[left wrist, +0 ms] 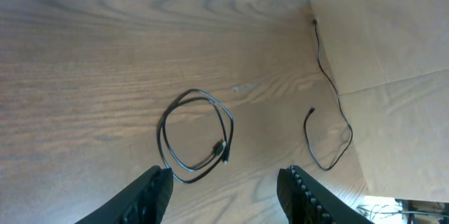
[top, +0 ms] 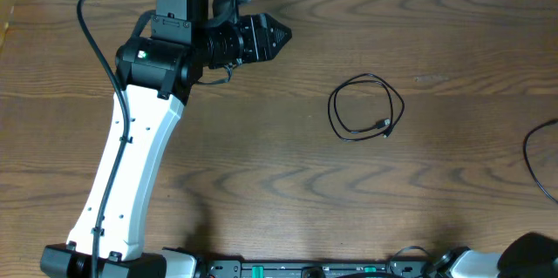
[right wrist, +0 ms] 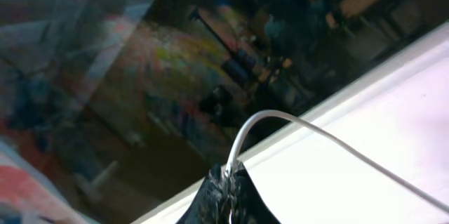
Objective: Untangle cables
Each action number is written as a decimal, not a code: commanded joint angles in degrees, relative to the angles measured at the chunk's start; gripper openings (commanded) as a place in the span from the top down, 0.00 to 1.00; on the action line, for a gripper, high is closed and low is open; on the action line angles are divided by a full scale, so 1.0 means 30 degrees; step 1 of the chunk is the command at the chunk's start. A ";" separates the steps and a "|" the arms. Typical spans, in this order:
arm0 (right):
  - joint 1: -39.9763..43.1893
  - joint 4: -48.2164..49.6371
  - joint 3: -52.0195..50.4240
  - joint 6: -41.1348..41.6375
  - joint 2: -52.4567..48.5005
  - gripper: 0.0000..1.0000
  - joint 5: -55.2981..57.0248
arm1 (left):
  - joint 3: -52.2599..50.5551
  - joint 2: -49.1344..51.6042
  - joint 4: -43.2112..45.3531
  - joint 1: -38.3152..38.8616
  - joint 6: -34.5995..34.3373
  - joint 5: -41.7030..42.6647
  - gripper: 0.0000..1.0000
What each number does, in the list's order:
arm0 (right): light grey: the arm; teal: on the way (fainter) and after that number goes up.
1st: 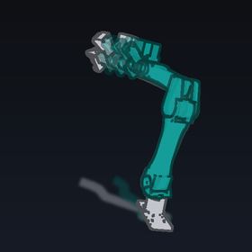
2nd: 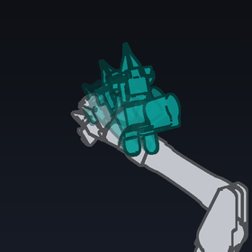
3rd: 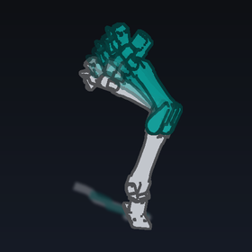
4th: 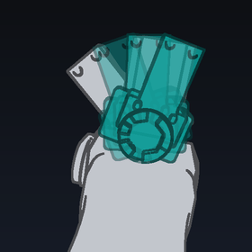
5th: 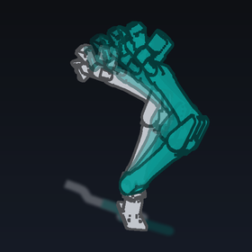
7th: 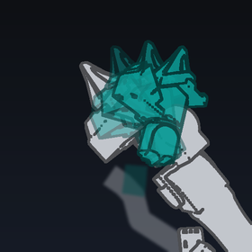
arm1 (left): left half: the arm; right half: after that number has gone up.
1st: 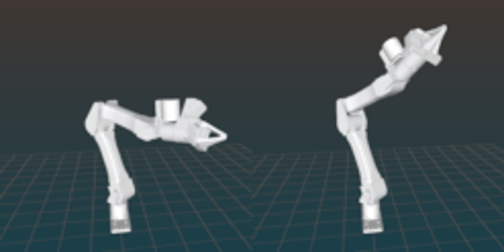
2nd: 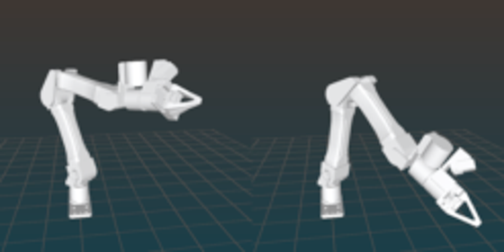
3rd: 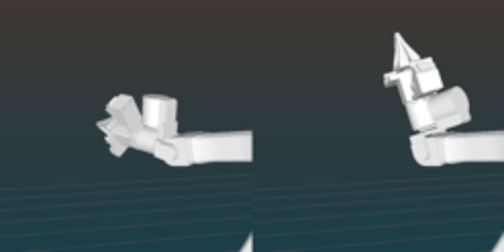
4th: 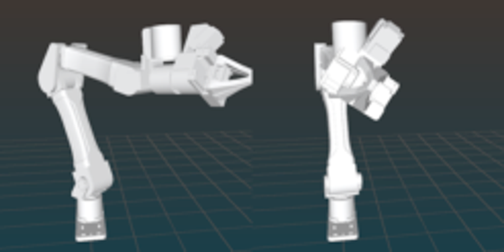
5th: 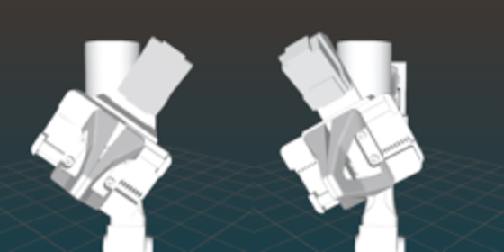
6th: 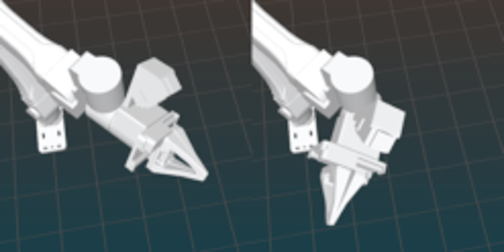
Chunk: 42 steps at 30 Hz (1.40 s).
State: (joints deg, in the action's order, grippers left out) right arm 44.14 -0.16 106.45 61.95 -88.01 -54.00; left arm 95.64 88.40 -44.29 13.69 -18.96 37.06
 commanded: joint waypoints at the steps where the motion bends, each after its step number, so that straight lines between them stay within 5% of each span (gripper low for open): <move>1: 0.0430 -0.3082 -0.0036 -0.2382 -0.0714 0.99 0.1552 | 0.0036 0.0124 -0.0233 -0.0044 0.0466 -0.0233 0.47; 8: 0.0401 -0.9347 -0.0036 -0.8568 -0.2426 0.99 0.8072 | 0.0036 0.0124 -0.0226 -0.0044 0.0466 -0.0233 0.47; 19: 0.0379 -0.9020 -0.0036 -0.9049 -0.5931 0.98 0.8888 | 0.0036 0.0124 -0.0219 -0.0044 0.0466 -0.0233 0.47; 20: 0.0386 -0.9049 -0.0036 -0.9187 -0.6091 0.82 0.8852 | 0.0036 0.0124 -0.0219 -0.0044 0.0466 -0.0233 0.47; 22: 0.0379 -0.9398 -0.0036 -0.9726 -0.6207 0.27 0.8517 | 0.0036 0.0124 -0.0219 -0.0044 0.0466 -0.0233 0.47; 23: 0.0372 -0.9566 -0.0036 -0.9945 -0.6200 0.09 0.8335 | 0.0036 0.0124 -0.0219 -0.0044 0.0466 -0.0233 0.47; 24: 0.0357 -0.9748 -0.0036 -1.0134 -0.6127 0.01 0.8021 | 0.0036 0.0124 -0.0219 -0.0044 0.0466 -0.0233 0.47; 34: -0.1333 -1.5096 -0.0036 -1.3930 -0.4648 0.01 0.6142 | 0.0036 0.0124 -0.0226 -0.0066 0.1610 -0.0401 0.47; 42: -0.6091 -2.0924 -0.0175 -1.8498 -0.4641 0.01 0.8131 | 0.0036 0.0124 -0.1027 -0.0095 0.1588 -0.4459 0.47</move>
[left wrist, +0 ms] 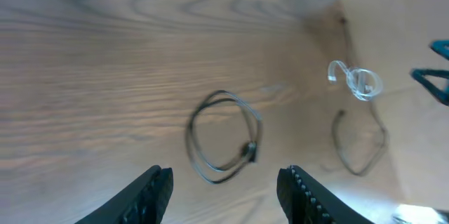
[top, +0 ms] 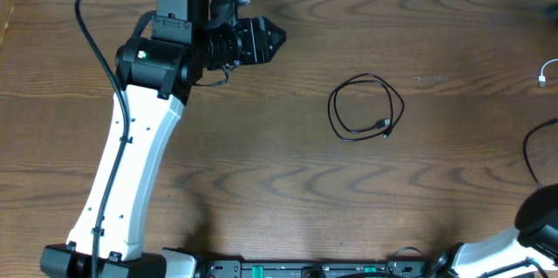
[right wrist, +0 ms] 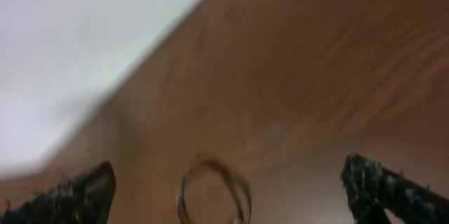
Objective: Untangle cables
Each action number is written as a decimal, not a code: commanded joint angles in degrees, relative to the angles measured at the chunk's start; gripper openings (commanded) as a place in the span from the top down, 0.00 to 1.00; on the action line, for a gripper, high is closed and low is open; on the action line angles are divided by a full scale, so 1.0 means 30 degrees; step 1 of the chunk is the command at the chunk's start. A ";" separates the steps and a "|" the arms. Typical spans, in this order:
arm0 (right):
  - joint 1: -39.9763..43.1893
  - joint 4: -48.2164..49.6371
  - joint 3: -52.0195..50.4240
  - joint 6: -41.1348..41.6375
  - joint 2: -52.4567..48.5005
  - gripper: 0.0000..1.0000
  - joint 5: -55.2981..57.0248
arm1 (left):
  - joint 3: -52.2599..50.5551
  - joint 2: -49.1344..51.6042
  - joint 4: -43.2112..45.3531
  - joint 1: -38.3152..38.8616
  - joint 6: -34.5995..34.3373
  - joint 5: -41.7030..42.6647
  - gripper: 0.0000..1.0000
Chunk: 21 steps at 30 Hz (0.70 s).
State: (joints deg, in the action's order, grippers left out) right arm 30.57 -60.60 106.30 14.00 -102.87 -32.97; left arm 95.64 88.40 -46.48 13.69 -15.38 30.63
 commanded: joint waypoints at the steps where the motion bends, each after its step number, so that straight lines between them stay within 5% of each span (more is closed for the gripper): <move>1: -0.2557 -0.1297 -0.0189 -0.2623 0.0233 0.01 0.1836 | 0.0036 0.0124 -0.0612 -0.0204 0.0379 -0.2951 0.47; 14: -1.2954 -0.2120 -0.0685 -0.5034 -0.2514 0.13 0.5821 | 0.0036 0.0124 -0.2936 -0.4517 0.0036 -0.3657 0.47; 21: -1.6517 -0.1319 -0.0685 -0.2645 -0.5071 0.16 0.6557 | 0.0036 0.0124 -0.3220 -0.5661 0.0036 -0.3665 0.47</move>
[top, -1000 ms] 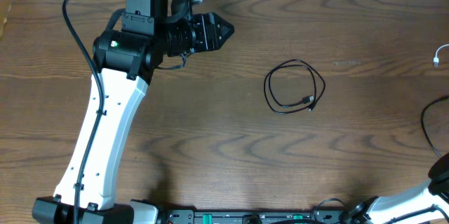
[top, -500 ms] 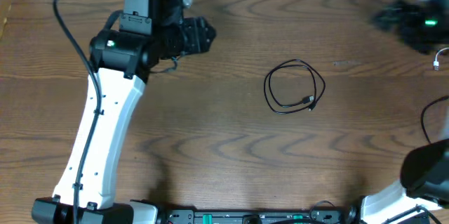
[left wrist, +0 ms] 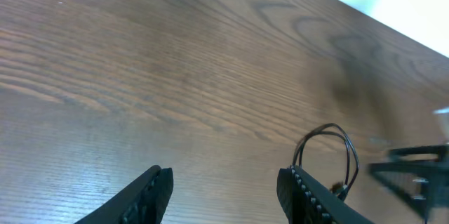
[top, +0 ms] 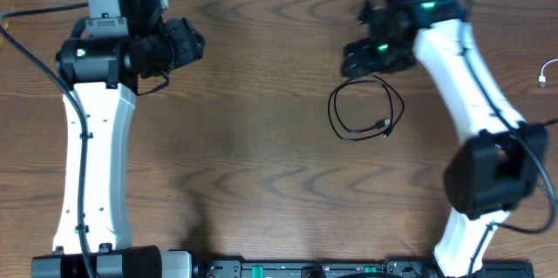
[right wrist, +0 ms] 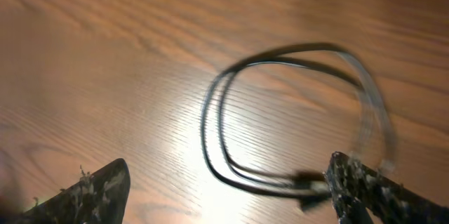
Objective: Untangle cables
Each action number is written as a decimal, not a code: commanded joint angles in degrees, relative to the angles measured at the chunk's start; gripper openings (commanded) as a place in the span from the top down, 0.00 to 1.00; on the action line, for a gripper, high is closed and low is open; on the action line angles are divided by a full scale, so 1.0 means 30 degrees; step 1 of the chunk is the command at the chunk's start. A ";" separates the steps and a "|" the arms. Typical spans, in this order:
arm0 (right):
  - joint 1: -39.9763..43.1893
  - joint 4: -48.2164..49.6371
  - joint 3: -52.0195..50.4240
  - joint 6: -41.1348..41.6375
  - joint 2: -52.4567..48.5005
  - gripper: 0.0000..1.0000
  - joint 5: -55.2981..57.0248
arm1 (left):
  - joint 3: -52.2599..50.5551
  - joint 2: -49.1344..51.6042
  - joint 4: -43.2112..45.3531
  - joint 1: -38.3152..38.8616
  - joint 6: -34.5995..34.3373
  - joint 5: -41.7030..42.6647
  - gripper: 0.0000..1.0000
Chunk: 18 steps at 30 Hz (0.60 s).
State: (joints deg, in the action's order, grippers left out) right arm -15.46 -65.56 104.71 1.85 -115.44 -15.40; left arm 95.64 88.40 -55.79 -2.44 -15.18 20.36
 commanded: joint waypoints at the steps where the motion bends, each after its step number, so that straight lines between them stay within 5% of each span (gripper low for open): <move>1: -0.1574 0.0605 -0.0153 0.2142 -0.1231 0.18 0.1049 | 0.0036 0.0124 -0.0117 -0.0299 -0.0029 -0.0240 0.47; 8: -0.3570 0.1304 -0.0153 1.0695 -0.3140 0.34 0.5770 | 0.0036 0.0124 -0.0233 -0.0291 -0.0029 -0.0240 0.46; 18: -0.4109 0.2091 -0.0160 1.2101 -0.5064 0.36 0.6659 | 0.0036 0.0124 -0.0401 -0.0291 -0.0029 -0.0233 0.46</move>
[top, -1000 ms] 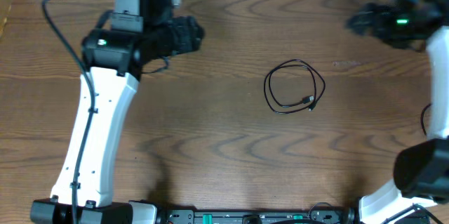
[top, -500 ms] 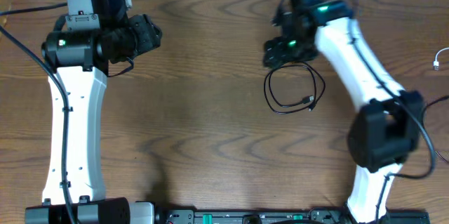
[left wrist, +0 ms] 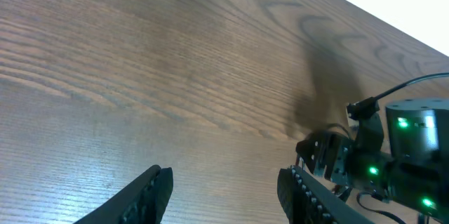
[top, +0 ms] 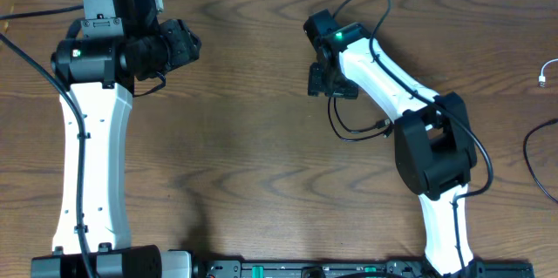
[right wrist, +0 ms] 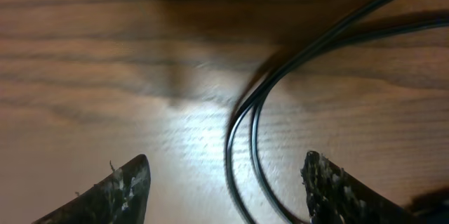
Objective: Untangle cables
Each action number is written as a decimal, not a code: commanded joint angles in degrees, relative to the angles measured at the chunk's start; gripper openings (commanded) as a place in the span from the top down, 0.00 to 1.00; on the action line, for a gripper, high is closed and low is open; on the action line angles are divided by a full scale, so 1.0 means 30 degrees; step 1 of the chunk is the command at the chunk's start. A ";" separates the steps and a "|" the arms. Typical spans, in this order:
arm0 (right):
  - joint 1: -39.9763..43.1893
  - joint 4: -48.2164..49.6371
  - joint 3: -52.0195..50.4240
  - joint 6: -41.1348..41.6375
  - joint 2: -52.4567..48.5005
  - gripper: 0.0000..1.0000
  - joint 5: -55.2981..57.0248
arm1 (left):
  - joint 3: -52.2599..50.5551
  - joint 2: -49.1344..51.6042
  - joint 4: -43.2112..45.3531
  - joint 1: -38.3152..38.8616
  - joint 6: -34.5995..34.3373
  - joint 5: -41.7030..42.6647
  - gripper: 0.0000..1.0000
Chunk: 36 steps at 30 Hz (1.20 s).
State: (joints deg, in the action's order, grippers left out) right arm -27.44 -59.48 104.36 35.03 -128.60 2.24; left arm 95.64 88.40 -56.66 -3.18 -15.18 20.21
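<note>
A thin black cable (top: pixel 385 124) lies coiled on the wooden table (top: pixel 261 182), right of centre; my right arm covers part of the coil. My right gripper (top: pixel 329 80) is open and low over the coil's left edge. In the right wrist view two strands of the cable (right wrist: pixel 242 136) run between the open fingers of the right gripper (right wrist: pixel 224 182). My left gripper (top: pixel 186 44) hangs open at the far left, well away from the cable; in its own view the left gripper (left wrist: pixel 223 182) holds nothing and looks towards the right arm (left wrist: pixel 393 161).
A white cable end (top: pixel 543 76) lies at the table's right edge. Below it a second black cable (top: pixel 532 160) curves in from the right edge. A cardboard edge (top: pixel 9 8) shows at the far left corner.
My right gripper has moved from over the coil's upper edge to its left edge, and is closer to the table, with the strands between its open fingers. The left arm has hardly shifted.
At first my left gripper was at the back centre, and my right gripper, away from the table, was shut on a white cable. Then the white cable end lay at the right edge, the right gripper open. Later the left arm stood far left, the right over the coil.
</note>
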 commanded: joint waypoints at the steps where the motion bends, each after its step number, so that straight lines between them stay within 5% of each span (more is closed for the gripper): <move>1: -0.0109 0.0058 -0.0036 0.1042 -0.0860 0.36 0.0787 | 0.0036 0.0124 -0.0102 -0.0044 -0.0029 -0.0182 0.46; 22: -0.0087 0.0656 -0.1457 0.1829 -0.1865 0.72 0.0685 | 0.0036 0.0124 -0.0393 -0.0044 -0.0029 -0.0189 0.46; 27: 0.0029 0.0576 -0.1464 0.1865 -0.1865 0.99 0.0481 | 0.0036 0.0124 -0.0393 -0.0044 -0.0029 -0.0189 0.46; 36: 0.0721 -0.0102 -0.0729 -0.2834 -0.0306 0.99 -0.2259 | 0.0036 0.0124 -0.0444 -0.0044 -0.0029 -0.0189 0.46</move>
State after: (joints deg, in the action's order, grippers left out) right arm -26.89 -59.16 102.41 34.83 -131.31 1.76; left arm 95.64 88.40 -57.78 -3.18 -15.18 20.21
